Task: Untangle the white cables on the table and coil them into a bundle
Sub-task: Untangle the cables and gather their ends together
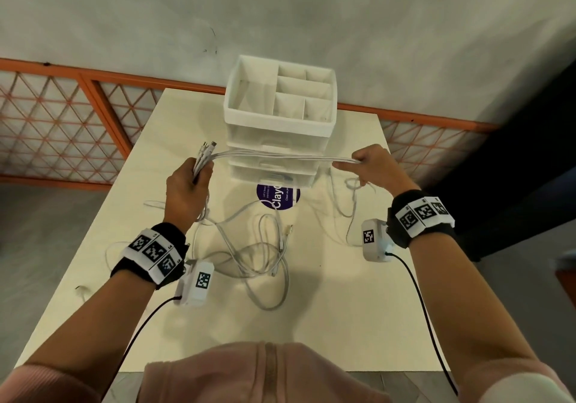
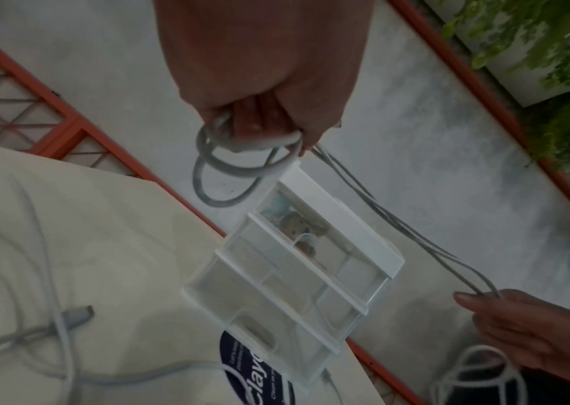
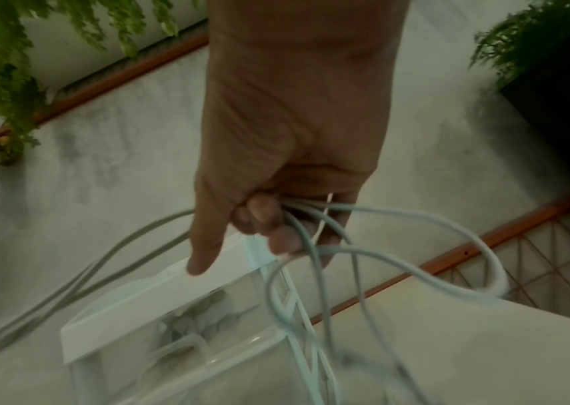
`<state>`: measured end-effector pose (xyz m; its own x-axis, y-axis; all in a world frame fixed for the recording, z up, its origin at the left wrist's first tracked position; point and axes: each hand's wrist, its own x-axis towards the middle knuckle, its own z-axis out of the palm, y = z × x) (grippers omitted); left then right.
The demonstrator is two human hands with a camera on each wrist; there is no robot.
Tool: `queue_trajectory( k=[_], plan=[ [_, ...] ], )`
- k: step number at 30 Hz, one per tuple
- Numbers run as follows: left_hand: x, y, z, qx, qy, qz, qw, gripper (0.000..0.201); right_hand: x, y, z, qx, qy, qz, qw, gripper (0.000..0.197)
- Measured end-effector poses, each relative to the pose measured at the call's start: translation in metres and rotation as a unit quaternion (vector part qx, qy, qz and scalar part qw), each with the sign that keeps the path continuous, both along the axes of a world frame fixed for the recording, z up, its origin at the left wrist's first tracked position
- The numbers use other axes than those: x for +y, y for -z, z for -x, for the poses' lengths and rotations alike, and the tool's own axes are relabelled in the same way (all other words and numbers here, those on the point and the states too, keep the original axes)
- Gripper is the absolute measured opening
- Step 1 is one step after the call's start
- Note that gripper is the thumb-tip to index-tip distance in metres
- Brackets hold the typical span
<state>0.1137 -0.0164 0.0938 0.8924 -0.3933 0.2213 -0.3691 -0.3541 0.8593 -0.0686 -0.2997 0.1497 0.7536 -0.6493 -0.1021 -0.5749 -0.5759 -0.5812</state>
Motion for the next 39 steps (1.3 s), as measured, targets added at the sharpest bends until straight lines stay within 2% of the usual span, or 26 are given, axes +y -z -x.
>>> queue_trajectory(
  k=[2, 5, 8, 10, 13, 15, 17, 18, 20, 22, 24, 26, 29, 32, 34, 36, 39],
  plan=[
    [0.004, 0.009, -0.005, 0.007, -0.02, -0.013, 1.0, 0.033, 0.004, -0.004, 0.0, -0.002, -0.028, -0.043, 0.999, 0.051],
    [0.009, 0.015, -0.01, 0.005, -0.05, -0.022, 0.998, 0.032, 0.005, -0.011, 0.0, 0.053, -0.075, -0.078, 0.993, 0.038],
    [0.011, 0.013, -0.012, -0.004, -0.054, -0.061, 0.997, 0.029, 0.008, -0.015, -0.002, 0.075, -0.104, -0.101, 0.987, 0.042],
    [0.009, 0.008, -0.013, 0.03, -0.033, -0.083, 0.996, 0.032, 0.015, -0.019, -0.007, 0.068, -0.129, -0.116, 0.983, 0.043],
    [-0.001, -0.009, -0.003, 0.036, 0.036, -0.053, 0.997, 0.06, 0.033, -0.024, -0.016, 0.094, -0.168, -0.106, 0.976, 0.041],
    [-0.012, -0.024, 0.009, 0.016, 0.108, -0.013, 0.994, 0.063, 0.046, -0.024, -0.022, 0.136, -0.193, -0.091, 0.967, 0.042],
    [-0.023, -0.04, 0.023, 0.044, 0.227, 0.024, 0.973, 0.063, 0.058, -0.022, -0.029, 0.158, -0.226, -0.099, 0.956, 0.047],
    [-0.028, -0.047, 0.03, 0.07, 0.285, 0.02, 0.956, 0.061, 0.065, -0.022, -0.032, 0.155, -0.248, -0.111, 0.95, 0.043],
    [-0.038, -0.054, 0.04, 0.12, 0.36, -0.019, 0.925, 0.043, 0.074, -0.027, -0.038, 0.141, -0.282, -0.131, 0.94, 0.029],
    [-0.044, -0.053, 0.046, 0.149, 0.389, -0.049, 0.908, 0.03, 0.077, -0.032, -0.04, 0.116, -0.291, -0.153, 0.937, 0.022],
    [-0.044, -0.049, 0.045, 0.15, 0.395, -0.059, 0.904, 0.026, 0.074, -0.035, -0.037, 0.087, -0.293, -0.176, 0.936, 0.016],
    [-0.044, -0.047, 0.041, 0.121, 0.378, -0.041, 0.917, 0.028, 0.064, -0.03, -0.032, 0.055, -0.282, -0.189, 0.939, 0.001],
    [-0.045, -0.05, 0.032, 0.074, 0.331, 0.008, 0.941, 0.036, 0.045, -0.008, -0.024, -0.011, -0.233, -0.159, 0.959, 0.013],
    [-0.047, -0.059, 0.024, 0.038, 0.292, 0.028, 0.955, 0.037, 0.034, 0.024, -0.014, -0.063, -0.137, -0.141, 0.978, 0.01],
    [-0.047, -0.063, 0.019, 0.015, 0.271, 0.026, 0.962, 0.039, 0.03, 0.041, -0.008, -0.056, -0.096, -0.152, 0.982, 0.004],
    [-0.047, -0.062, 0.018, -0.001, 0.252, 0.02, 0.967, 0.041, 0.027, 0.053, -0.005, -0.065, -0.063, -0.148, 0.985, 0.006],
    [-0.046, -0.056, 0.018, -0.016, 0.22, 0.014, 0.975, 0.041, 0.022, 0.05, -0.004, -0.136, -0.006, -0.118, 0.984, 0.018]
  ],
)
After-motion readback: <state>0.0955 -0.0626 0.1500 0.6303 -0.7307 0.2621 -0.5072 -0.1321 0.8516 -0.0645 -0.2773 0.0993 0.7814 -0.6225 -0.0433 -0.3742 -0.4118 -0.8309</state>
